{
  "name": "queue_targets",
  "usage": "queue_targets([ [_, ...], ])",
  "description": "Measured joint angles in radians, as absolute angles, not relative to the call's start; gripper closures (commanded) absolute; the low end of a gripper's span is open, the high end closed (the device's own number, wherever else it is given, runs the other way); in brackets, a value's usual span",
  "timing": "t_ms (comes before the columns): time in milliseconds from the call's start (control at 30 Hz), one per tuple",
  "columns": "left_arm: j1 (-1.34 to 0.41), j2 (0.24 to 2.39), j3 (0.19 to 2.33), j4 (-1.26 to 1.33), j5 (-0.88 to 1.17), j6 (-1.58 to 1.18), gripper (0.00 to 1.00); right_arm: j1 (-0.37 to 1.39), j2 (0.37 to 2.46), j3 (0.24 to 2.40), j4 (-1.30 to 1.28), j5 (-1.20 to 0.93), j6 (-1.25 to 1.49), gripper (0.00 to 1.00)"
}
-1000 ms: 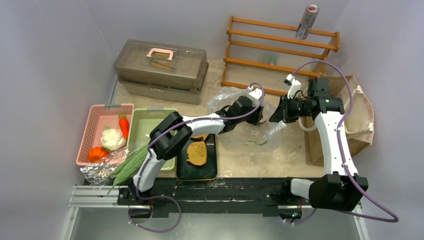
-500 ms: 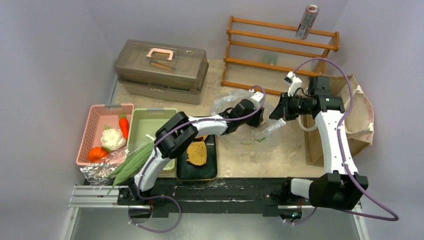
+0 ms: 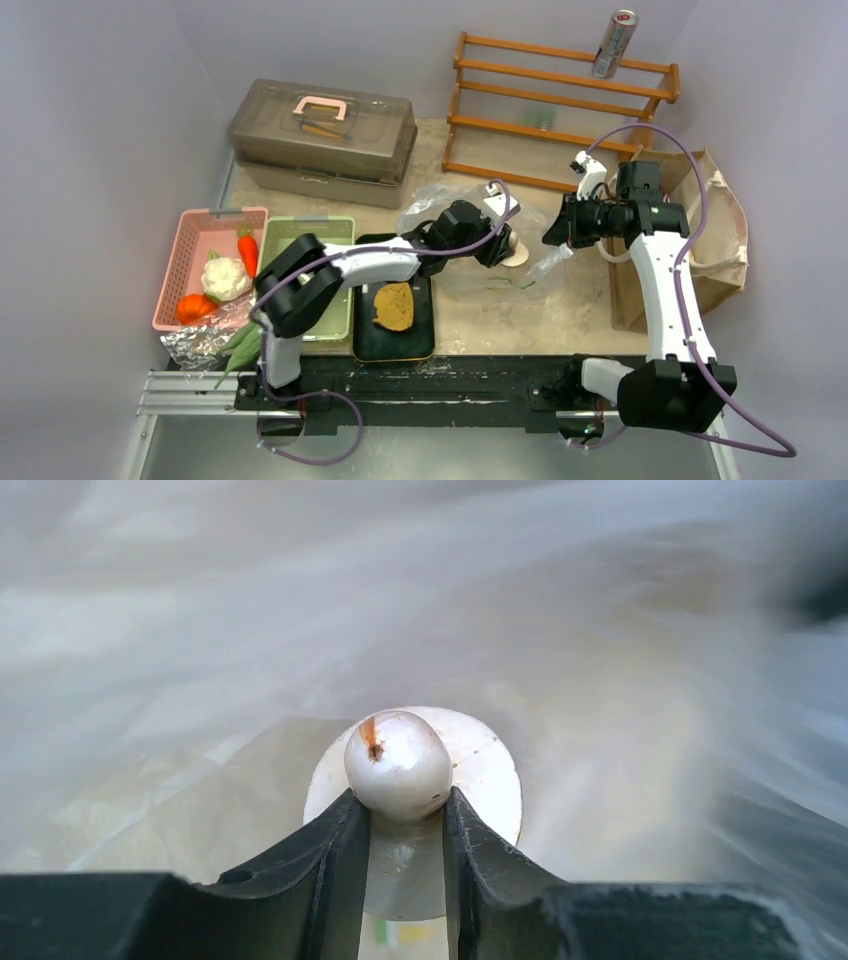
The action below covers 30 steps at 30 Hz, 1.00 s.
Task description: Untie the knot of the grocery bags and take out the mixed food
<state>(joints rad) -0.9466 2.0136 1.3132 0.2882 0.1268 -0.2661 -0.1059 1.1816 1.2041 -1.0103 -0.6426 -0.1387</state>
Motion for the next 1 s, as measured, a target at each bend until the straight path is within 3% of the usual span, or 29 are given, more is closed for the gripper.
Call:
queue_targets([
  [200,-0.968,1.746,1.196,0.327,0.228,-0.150,0.86,-0.106,1.159,1.198,-0.964,-0.595,-0.138,1.00],
  [500,-0.949,1.612,1.106,0.235,0.378,0.006,0.86,-0.106,1.124,1.179,-0.926,-0.585,-0.142,1.00],
  [733,-0.879,1.435,1.291,-0.023,0.437,-0.001,0.85,-0.106,1.151,1.166,-0.927,-0.590,-0.181,1.00],
  [867,-0.620,1.275,1.448,-0.194,0.466,0.009,0.86,-0.106,1.168,1.166,-0.924,-0.594,-0.203,1.00],
  [1000,-0.267,1.124,1.454,-0.392,0.445,0.073,0.87,-0.106,1.173,1.166,-0.924,-0.595,-0.223,1.00],
])
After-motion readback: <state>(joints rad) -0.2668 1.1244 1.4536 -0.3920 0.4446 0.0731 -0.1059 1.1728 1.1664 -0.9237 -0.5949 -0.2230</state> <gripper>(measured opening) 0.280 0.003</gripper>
